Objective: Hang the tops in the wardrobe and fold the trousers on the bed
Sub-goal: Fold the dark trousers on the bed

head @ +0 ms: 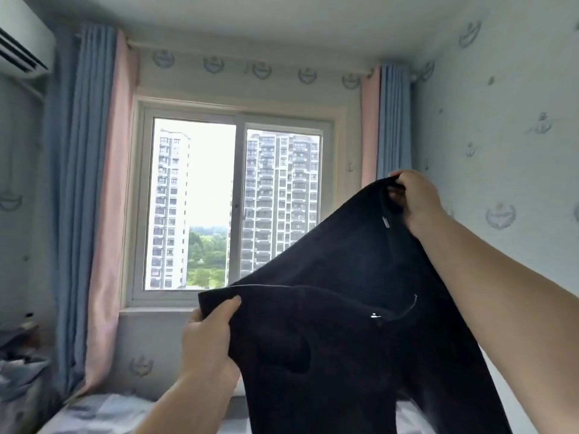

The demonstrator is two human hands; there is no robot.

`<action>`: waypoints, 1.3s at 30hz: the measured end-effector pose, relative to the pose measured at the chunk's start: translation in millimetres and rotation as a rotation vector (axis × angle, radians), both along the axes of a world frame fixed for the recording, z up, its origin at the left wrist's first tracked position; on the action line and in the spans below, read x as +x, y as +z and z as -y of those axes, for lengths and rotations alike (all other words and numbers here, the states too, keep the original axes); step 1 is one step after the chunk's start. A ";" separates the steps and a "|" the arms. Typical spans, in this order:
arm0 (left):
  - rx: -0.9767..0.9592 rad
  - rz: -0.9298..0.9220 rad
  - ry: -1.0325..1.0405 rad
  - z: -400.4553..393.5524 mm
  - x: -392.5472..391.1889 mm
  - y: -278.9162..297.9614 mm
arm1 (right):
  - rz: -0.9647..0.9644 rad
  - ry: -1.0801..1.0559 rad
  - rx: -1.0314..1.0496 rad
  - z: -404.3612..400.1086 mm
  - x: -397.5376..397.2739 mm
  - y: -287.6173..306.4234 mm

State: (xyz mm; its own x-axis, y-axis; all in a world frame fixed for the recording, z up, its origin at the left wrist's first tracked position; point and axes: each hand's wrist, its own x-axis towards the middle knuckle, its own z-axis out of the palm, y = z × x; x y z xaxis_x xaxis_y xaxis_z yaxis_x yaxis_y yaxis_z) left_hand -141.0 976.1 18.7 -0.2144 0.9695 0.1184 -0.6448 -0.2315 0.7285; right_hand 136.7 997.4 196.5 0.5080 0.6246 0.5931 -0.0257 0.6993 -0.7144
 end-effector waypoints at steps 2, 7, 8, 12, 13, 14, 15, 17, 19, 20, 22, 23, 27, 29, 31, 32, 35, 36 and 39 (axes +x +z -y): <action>-0.102 0.037 -0.018 -0.9 -10.5 -40.4 | 0.072 0.026 -0.085 -20.6 -15.8 -24.2; -0.385 0.054 0.126 12.7 -59.7 -160.2 | 0.163 0.143 -0.399 -74.9 -69.0 -147.1; -0.453 0.031 0.164 19.1 -74.5 -189.5 | 0.202 0.165 -0.486 -83.4 -84.3 -182.1; -0.740 -0.059 0.297 44.3 -139.8 -294.4 | 0.383 0.275 -0.744 -105.7 -150.9 -307.3; -0.795 -0.074 0.326 50.8 -156.0 -313.3 | 0.423 0.304 -0.774 -109.8 -167.4 -332.0; -0.852 -0.093 0.360 57.9 -176.0 -334.2 | 0.465 0.332 -0.813 -115.9 -189.3 -360.5; -0.901 -0.129 0.394 62.9 -194.6 -349.4 | 0.510 0.339 -0.841 -120.7 -209.8 -382.9; -0.969 -0.180 0.451 70.6 -232.3 -372.6 | 0.574 0.360 -0.891 -131.4 -256.4 -423.9; -1.029 -0.208 0.489 70.5 -279.9 -396.6 | 0.629 0.389 -0.930 -148.0 -313.3 -464.5; -1.059 -0.222 0.488 68.9 -300.6 -405.3 | 0.659 0.399 -0.946 -155.3 -337.6 -481.5; -1.125 -0.262 0.476 61.6 -352.9 -428.6 | 0.717 0.426 -0.976 -176.1 -397.6 -519.1; -1.143 -0.285 0.463 57.1 -375.3 -439.0 | 0.746 0.434 -0.984 -185.2 -423.3 -532.9; -1.228 -0.369 0.418 33.0 -485.5 -485.7 | 0.791 0.468 -1.029 -227.0 -550.1 -587.6; -1.260 -0.428 0.404 21.4 -541.8 -504.6 | 0.798 0.481 -1.042 -249.7 -613.5 -610.9; -1.282 -0.454 0.428 12.2 -587.9 -517.5 | 0.802 0.506 -1.049 -266.5 -667.5 -623.7; -1.294 -0.457 0.454 7.8 -614.4 -524.8 | 0.801 0.531 -1.042 -274.7 -698.9 -631.5; -1.324 -0.471 0.499 1.9 -680.0 -549.7 | 0.808 0.615 -1.009 -287.2 -778.9 -652.7; -1.341 -0.486 0.494 2.1 -700.6 -563.2 | 0.816 0.668 -1.019 -287.6 -803.5 -666.1; -1.404 -0.534 0.409 5.0 -746.2 -610.5 | 0.932 0.787 -1.091 -278.1 -855.1 -723.6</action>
